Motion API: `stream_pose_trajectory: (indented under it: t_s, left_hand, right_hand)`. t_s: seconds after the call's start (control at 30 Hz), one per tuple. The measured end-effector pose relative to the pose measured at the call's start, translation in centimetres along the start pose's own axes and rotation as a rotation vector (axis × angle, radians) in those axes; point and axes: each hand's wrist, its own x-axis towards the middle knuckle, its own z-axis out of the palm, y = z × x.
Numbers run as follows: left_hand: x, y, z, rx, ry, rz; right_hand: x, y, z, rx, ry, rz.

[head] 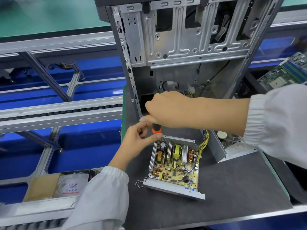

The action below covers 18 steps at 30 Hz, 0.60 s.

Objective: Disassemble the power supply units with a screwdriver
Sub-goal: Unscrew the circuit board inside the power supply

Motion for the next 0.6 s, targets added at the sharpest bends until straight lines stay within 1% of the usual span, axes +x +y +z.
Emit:
stream_pose_trajectory:
  t_s: [0.07, 0.13, 0.17, 0.2, 0.23, 0.3, 0.37, 0.4, 0.43, 0.5, 0.53, 0.57, 0.6]
  left_hand:
    - [0.2, 0.2, -0.2, -0.033, -0.034, -0.004]
    - [0.7, 0.1, -0.3, -0.048, -0.017, -0.020]
    - [0.9, 0.3, -0.2, -0.052, -0.004, -0.026]
    - [1.1, 0.5, -0.1, -0.049, 0.007, -0.023]
    - [1.3, 0.6, -0.1, -0.051, 0.011, -0.013]
    - [1.4, 0.9, -0.1, -0.014, 0.020, 0.034]
    - [1.5, 1.1, -0.2, 0.006, 0.004, 0.033]
    - [1.5, 1.2, -0.2, -0.007, -0.003, 0.006]
    - [1.5, 1.1, -0.2, -0.021, -0.005, -0.018]
    - [1.6, 1.4, -0.2, 0.002, 0.013, -0.040]
    - [1.7, 1.6, -0.2, 0.026, 0.019, -0.045]
    - [1.8, 1.5, -0.2, 0.045, 0.008, -0.059]
    - [1.9, 1.7, -0.2, 0.084, 0.014, -0.076]
  right_hand:
    - [0.2, 0.3, -0.2, 0.059, -0.103, -0.094]
    - [0.0, 1.0, -0.8, 0.212, -0.254, -0.190]
    - [0.0, 1.3, -1.1, 0.278, -0.274, -0.206]
    - [0.0, 1.3, -1.3, 0.308, -0.237, -0.183]
    - [0.0, 1.3, -1.4, 0.288, -0.165, -0.127]
    - [-0.1, 0.6, -1.2, 0.149, -0.030, 0.003]
    - [-0.1, -0.1, -0.7, 0.002, 0.011, 0.011]
    - [0.0, -0.1, -0.8, 0.000, -0.012, -0.018]
    - [0.1, 0.0, -0.9, 0.059, -0.074, -0.064]
    - [0.2, 0.9, -1.6, 0.230, -0.281, -0.156]
    - [0.2, 1.2, -2.1, 0.301, -0.342, -0.171]
    - [0.3, 1.1, -2.2, 0.316, -0.354, -0.158]
    - [0.4, 0.8, -2.1, 0.272, -0.307, -0.135]
